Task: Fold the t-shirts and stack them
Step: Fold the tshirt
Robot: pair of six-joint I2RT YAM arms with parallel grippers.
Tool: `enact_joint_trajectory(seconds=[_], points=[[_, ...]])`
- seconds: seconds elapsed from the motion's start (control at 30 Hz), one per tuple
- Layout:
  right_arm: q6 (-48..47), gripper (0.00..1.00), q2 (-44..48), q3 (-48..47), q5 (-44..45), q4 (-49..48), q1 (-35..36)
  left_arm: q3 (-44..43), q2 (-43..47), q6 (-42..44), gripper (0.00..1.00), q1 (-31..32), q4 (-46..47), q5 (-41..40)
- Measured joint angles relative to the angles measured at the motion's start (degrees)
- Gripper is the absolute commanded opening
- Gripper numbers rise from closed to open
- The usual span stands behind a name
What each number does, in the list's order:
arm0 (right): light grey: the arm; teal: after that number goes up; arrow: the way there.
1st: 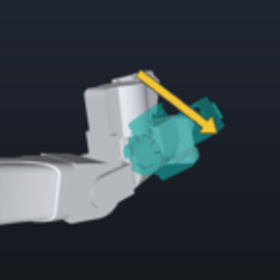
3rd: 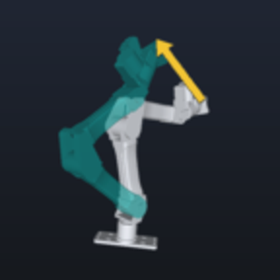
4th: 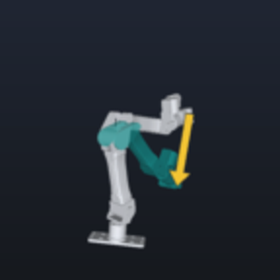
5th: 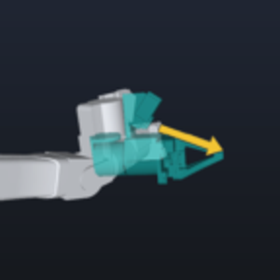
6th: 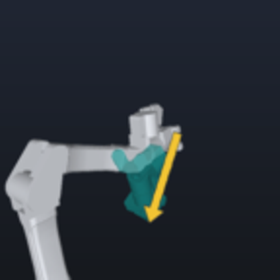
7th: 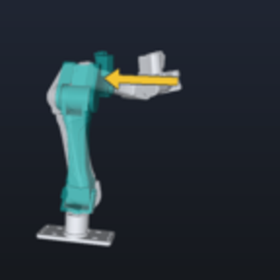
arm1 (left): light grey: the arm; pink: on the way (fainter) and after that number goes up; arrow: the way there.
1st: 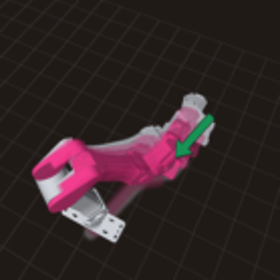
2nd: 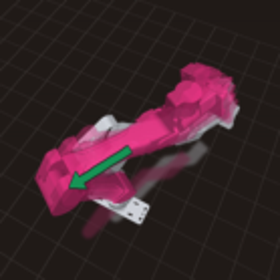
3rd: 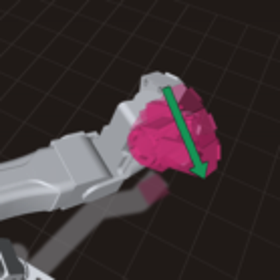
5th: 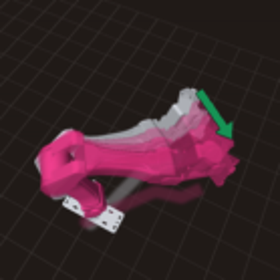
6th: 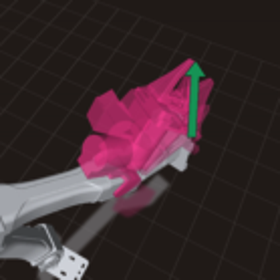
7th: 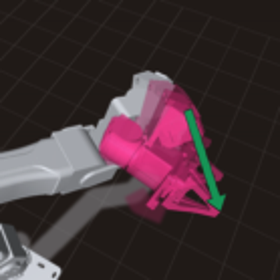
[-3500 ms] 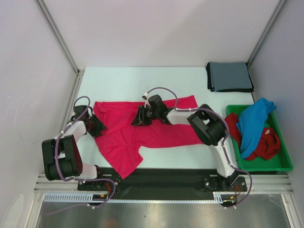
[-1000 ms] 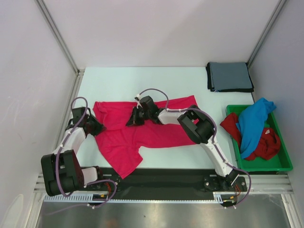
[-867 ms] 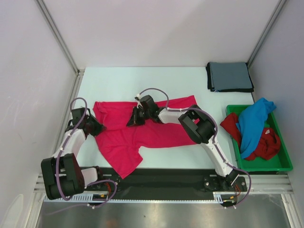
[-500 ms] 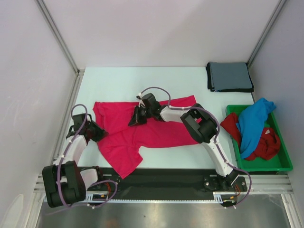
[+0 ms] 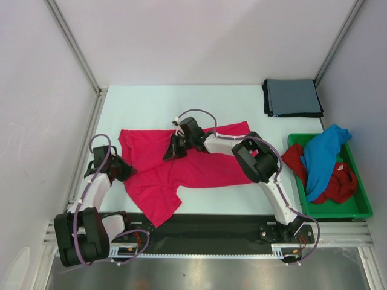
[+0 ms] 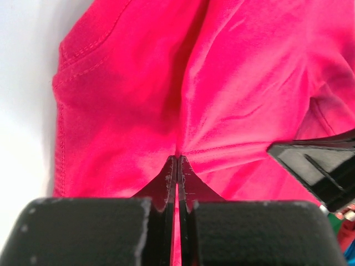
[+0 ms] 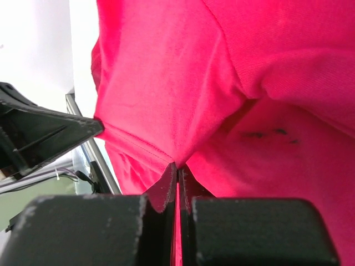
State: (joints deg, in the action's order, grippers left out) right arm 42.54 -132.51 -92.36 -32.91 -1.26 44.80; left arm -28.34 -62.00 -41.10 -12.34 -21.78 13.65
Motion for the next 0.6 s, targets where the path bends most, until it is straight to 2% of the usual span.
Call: enact_joint_trajectory(seconds=[0.07, 0.17, 0.27, 0.3, 0.43, 0.47, 0.6], points=[[-0.3, 0.08, 0.4, -0.1, 0.0, 0.4, 0.0, 0.2, 0.0, 0.0, 0.01, 0.0, -0.2, -0.1], [-1.1, 0.10, 0.6, -0.2, 0.0, 1.6, 0.0, 0.3, 0.0, -0.1, 0.05, 0.0, -0.7, -0.2], [-2.0, 0.17, 0.8, -0.1, 0.1, 3.4, 0.0, 0.3, 0.2, 0.2, 0.20, -0.8, -1.8, 0.0], [-2.4, 0.18, 1.1, 0.3, 0.2, 4.1, 0.0, 0.3, 0.3, 0.4, 0.35, -1.4, -2.5, 0.0], [-4.3, 0.26, 5.2, 3.5, 0.7, 7.4, -0.9, 0.0, 3.1, 0.7, 0.66, -4.0, -6.5, -0.7], [-5.0, 0.32, 6.9, 4.2, 0.8, 8.4, -1.1, -0.5, 4.5, 0.7, 0.68, -4.2, -7.6, -1.1], [-7.8, 0.40, 14.3, 6.5, 1.3, 11.2, -3.7, -7.5, 6.4, 1.3, 0.73, -4.3, -11.0, -3.0]])
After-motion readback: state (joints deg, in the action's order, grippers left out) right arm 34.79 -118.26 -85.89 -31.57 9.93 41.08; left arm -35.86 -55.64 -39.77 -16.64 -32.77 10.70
